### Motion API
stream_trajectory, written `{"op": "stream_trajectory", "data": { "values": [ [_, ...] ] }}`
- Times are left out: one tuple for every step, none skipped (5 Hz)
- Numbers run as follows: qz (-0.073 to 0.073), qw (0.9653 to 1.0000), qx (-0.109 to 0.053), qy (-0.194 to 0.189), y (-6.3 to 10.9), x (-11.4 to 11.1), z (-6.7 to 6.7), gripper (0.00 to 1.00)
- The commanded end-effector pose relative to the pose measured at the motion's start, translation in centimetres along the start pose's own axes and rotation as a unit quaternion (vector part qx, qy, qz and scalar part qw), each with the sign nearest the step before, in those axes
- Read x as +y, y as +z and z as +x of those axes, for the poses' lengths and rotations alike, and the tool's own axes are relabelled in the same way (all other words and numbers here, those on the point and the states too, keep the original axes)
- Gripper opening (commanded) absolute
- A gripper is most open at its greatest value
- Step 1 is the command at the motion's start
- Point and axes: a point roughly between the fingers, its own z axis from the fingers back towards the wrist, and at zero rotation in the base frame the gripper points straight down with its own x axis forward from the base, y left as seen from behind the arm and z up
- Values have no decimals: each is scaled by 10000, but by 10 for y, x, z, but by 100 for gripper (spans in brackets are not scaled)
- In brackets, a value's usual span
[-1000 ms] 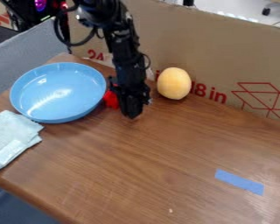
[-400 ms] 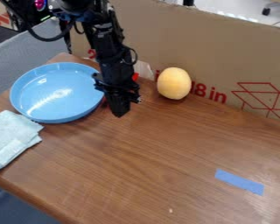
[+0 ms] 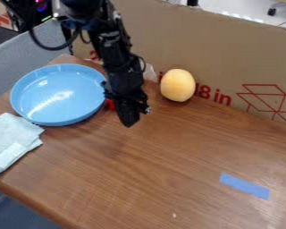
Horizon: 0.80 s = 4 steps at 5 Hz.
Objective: Move the red object from the cloth to the table
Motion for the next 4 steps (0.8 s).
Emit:
{"op": "stream_trajectory", "data": {
  "values": [
    [123,9995,-190,-197,15,-12,4,0],
    [93,9992,28,-375,-1,-37,-9,0],
    [165,9992,-2,-365,6,-42,-11,0],
    [128,9992,-21,-369,4,-45,-5,0]
  ]
}}
